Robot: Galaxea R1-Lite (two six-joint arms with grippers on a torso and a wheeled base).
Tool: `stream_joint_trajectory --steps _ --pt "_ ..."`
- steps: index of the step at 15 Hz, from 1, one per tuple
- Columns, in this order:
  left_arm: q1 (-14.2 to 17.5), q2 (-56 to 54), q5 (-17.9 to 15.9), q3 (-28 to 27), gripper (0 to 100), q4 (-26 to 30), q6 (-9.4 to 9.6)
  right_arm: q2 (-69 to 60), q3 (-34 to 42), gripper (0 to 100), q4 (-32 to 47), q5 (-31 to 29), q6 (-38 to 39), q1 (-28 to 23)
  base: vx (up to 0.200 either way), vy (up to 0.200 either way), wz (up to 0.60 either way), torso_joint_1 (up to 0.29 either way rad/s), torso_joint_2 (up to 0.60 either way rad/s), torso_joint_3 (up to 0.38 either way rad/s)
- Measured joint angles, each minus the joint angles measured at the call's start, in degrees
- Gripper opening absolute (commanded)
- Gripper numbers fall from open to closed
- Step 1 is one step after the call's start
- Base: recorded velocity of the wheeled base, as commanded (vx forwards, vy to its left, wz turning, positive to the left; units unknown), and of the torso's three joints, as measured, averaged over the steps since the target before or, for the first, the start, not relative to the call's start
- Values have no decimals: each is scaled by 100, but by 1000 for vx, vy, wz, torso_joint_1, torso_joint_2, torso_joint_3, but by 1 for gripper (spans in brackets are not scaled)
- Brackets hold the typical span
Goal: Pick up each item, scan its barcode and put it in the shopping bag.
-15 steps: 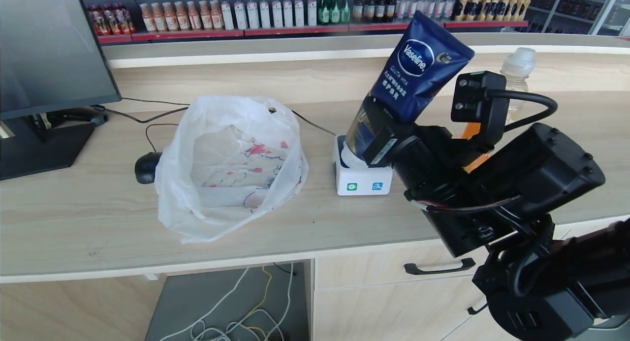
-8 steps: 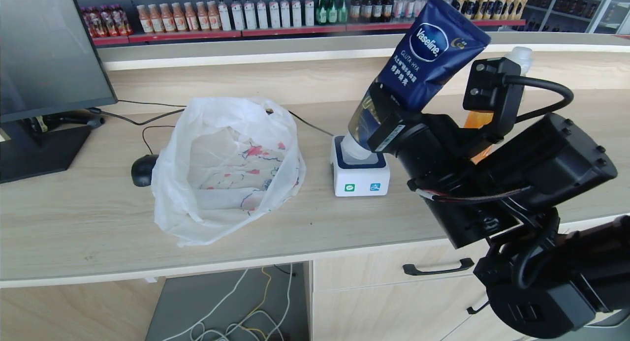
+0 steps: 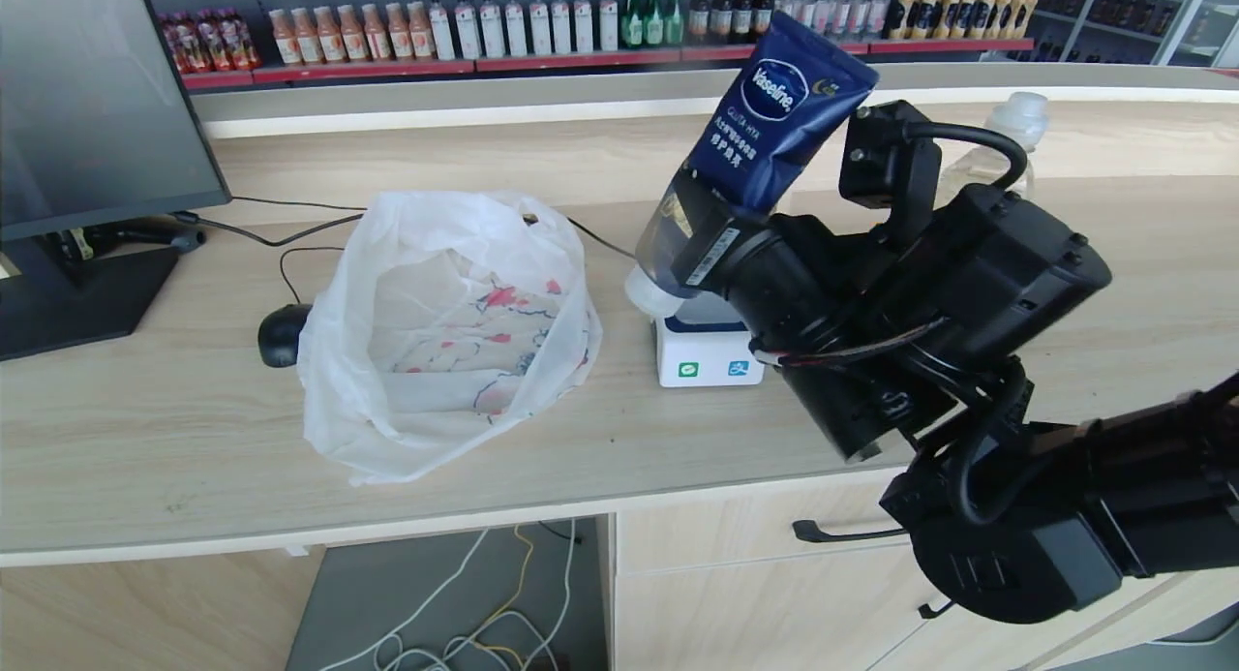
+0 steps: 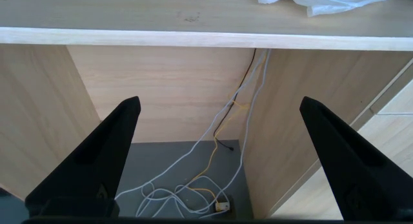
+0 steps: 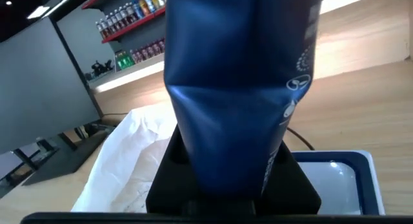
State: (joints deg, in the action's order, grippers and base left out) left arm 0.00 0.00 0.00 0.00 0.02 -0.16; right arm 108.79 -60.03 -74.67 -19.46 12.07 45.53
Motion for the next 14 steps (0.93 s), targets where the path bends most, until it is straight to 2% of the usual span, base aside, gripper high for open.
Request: stream_joint_trajectory --steps 3,8,14 --pt "0 0 0 0 100 0 0 17 -433 0 417 -11 670 50 0 0 0 0 0 0" --pt "0 0 0 0 100 -2 0 94 -527 0 764 -246 1938 -63 0 0 0 0 0 0" --pt "0 0 0 0 100 0 0 290 -621 0 1308 -233 3380 -827 0 0 0 0 0 0"
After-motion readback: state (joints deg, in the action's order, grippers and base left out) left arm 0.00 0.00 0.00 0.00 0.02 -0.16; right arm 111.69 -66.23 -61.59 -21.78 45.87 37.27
